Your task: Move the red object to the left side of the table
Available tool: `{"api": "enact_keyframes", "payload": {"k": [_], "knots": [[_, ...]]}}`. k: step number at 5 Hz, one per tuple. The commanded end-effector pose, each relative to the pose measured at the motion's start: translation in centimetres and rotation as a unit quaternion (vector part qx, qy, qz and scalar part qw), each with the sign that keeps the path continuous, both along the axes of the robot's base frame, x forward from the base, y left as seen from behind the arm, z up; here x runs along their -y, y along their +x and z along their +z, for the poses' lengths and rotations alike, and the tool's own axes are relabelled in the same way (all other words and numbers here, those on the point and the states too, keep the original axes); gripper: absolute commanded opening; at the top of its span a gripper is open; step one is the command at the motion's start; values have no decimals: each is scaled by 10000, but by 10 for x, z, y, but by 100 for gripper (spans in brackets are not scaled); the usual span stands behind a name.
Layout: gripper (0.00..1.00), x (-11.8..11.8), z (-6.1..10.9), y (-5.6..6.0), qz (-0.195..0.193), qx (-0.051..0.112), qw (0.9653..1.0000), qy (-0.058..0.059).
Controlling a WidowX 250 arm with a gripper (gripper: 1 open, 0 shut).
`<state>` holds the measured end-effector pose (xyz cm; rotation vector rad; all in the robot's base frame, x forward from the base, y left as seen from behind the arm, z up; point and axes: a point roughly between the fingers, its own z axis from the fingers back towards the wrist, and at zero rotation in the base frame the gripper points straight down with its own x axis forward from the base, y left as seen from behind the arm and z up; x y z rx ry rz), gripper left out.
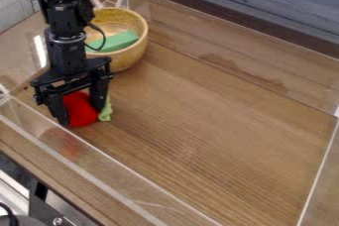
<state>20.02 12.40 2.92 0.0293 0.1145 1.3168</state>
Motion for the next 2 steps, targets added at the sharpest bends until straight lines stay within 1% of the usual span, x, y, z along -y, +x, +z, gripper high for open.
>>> {"api": "enact_keyframes", "payload": {"k": [1, 2], "knots": [[0, -7, 4, 4, 226, 88, 9997, 27], [100, -9, 3, 5, 335, 77, 9994, -31]]}}
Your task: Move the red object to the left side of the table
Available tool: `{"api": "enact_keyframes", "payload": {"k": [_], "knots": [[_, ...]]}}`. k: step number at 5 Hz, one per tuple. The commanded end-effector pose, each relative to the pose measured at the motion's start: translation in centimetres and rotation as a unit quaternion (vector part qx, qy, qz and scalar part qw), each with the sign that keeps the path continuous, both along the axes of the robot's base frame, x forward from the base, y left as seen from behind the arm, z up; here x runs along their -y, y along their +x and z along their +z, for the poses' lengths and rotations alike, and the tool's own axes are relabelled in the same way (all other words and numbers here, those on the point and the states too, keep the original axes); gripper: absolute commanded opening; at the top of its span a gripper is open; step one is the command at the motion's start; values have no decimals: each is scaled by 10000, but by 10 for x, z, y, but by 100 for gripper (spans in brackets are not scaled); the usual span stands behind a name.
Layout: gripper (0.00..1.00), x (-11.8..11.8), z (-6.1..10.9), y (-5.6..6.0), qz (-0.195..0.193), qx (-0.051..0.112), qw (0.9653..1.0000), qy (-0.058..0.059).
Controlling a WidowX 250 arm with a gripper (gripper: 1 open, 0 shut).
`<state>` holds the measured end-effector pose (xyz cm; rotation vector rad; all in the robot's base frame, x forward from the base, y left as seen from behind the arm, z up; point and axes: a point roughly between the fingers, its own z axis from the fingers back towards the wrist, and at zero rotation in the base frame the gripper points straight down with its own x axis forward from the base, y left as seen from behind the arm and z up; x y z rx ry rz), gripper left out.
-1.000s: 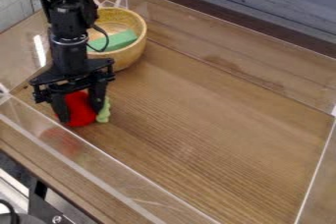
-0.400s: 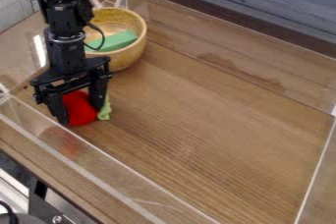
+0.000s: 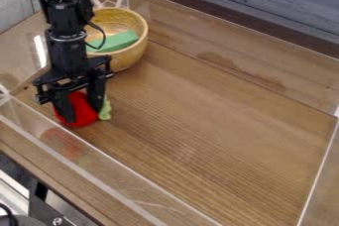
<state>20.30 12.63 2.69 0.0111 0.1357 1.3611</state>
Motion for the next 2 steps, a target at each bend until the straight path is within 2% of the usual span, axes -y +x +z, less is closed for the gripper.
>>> {"api": "enact_keyframes", "payload": {"k": [1, 2], "knots": [[100, -8, 3, 3, 187, 91, 9998, 31], [0, -9, 1, 5, 287, 93, 9995, -4]]}}
